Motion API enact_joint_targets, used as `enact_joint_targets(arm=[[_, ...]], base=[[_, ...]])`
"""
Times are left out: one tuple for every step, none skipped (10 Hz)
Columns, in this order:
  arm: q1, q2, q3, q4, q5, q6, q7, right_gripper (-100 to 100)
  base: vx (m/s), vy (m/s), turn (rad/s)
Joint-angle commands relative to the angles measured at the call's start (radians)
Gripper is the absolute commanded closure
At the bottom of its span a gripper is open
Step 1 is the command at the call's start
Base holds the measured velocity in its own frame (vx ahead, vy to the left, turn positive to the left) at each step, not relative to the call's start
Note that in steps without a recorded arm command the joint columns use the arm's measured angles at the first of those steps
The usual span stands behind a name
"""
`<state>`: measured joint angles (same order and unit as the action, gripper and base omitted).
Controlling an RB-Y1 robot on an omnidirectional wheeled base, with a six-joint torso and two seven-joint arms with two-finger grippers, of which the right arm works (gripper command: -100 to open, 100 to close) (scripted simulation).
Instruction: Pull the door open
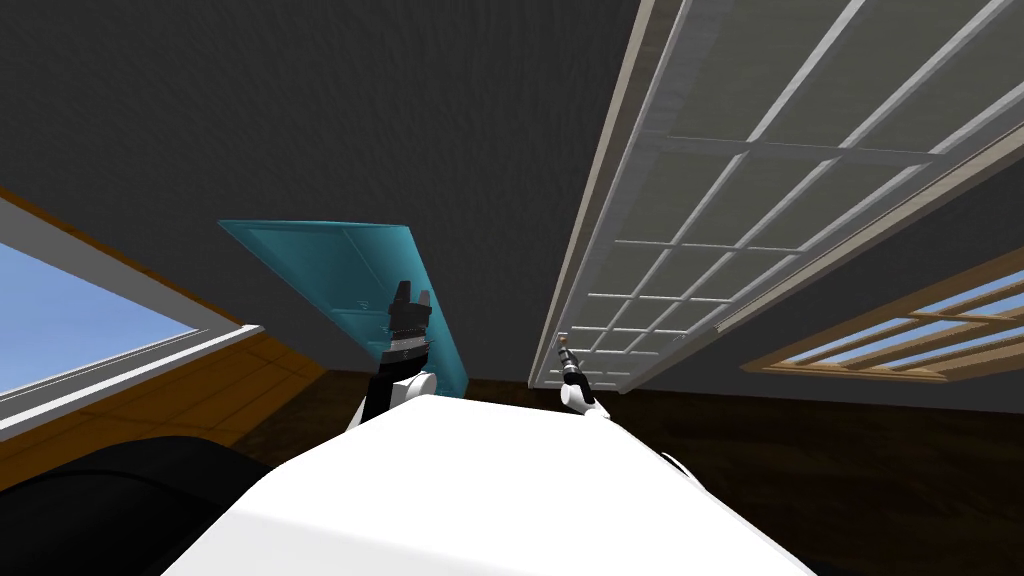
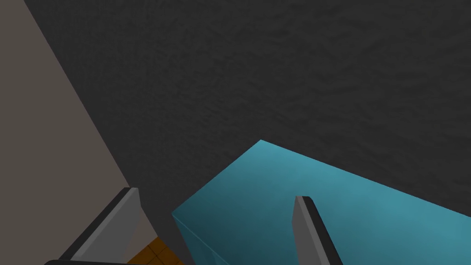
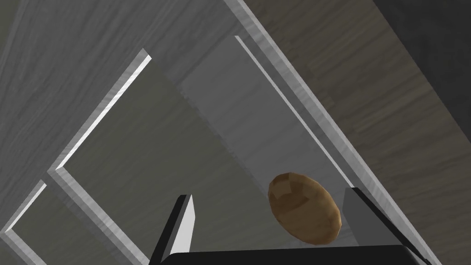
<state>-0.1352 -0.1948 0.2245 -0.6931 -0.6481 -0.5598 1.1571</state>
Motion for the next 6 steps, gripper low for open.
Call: enact_joint_targets(arm=[[-0.001,-0.013,-0.013,0.035,-0.006,-0.007,-0.024,100],[0.0,-0.014,-0.015,0.036,-0.006,-0.011,-0.057,100],[0.001,-0.015,-0.016,0.037,-0.006,-0.015,-0.09,100],[0.001,-0.015,-0.018,0.037,-0.007,-0.019,-0.116,100],[0.001,-0.015,-0.018,0.037,-0.007,-0.019,-0.123,100],[0.002,-0.016,-0.02,0.038,-0.007,-0.023,-0.159,100]], base=[[-0.025,-0.008,0.027],[-0.03,-0.002,0.057],[-0.038,-0.028,0.07],[-0.054,-0.033,0.093],[-0.035,-0.016,0.035],[-0.03,-0.02,0.065]])
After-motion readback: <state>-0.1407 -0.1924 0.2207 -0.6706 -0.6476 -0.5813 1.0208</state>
